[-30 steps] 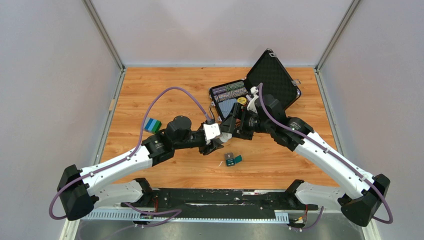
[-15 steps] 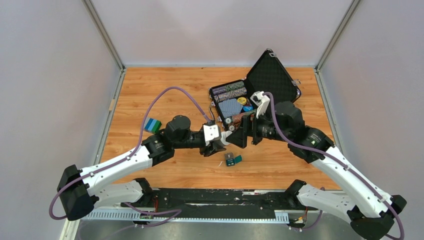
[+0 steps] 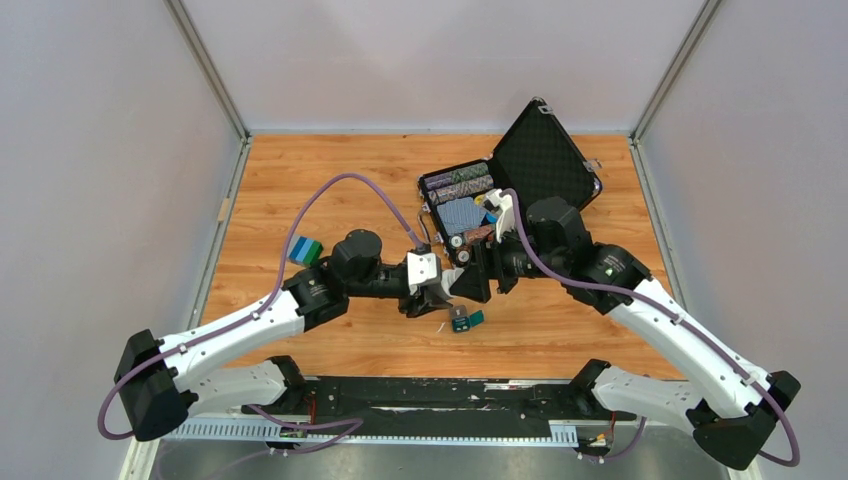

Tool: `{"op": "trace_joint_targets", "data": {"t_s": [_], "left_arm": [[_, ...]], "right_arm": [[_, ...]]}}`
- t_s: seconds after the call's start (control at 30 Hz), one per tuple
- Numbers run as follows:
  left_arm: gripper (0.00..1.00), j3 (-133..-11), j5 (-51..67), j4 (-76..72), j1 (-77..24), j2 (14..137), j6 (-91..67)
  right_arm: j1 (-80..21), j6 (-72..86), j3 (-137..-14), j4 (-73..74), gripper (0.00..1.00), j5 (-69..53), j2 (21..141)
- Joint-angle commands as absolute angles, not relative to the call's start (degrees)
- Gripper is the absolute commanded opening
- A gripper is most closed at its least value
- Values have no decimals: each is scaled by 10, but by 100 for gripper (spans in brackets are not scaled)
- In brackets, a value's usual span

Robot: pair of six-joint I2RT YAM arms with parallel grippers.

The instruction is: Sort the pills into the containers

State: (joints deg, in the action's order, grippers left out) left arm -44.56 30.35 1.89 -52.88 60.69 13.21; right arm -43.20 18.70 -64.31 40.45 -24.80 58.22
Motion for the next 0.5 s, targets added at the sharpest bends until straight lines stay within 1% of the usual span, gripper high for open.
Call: {"op": "trace_joint_targets", "data": {"t_s": [0.0,0.03,0.1,0.2,0.33,0.47], "left_arm": [[1,-470,341,20,-531,602,138],[1,-471,344,22,-531,602,140],[1,-471,346,24,-531,601,141],[1,-472,349,25,-531,601,141],[1,-472,349,23,-531,601,141],[0,-472,345,20,-532,601,140]], "right_arm": [[-430,154,-664,400,72,-239,564],[-430,150,-665,402,73,-238,562],[-430,141,-667,405,71,-240,560],[-430,135,-672,407,63,-247,564],[-430,137,-679,408,56,-255,577],[-430,153,-679,402,46,-269,590]]}}
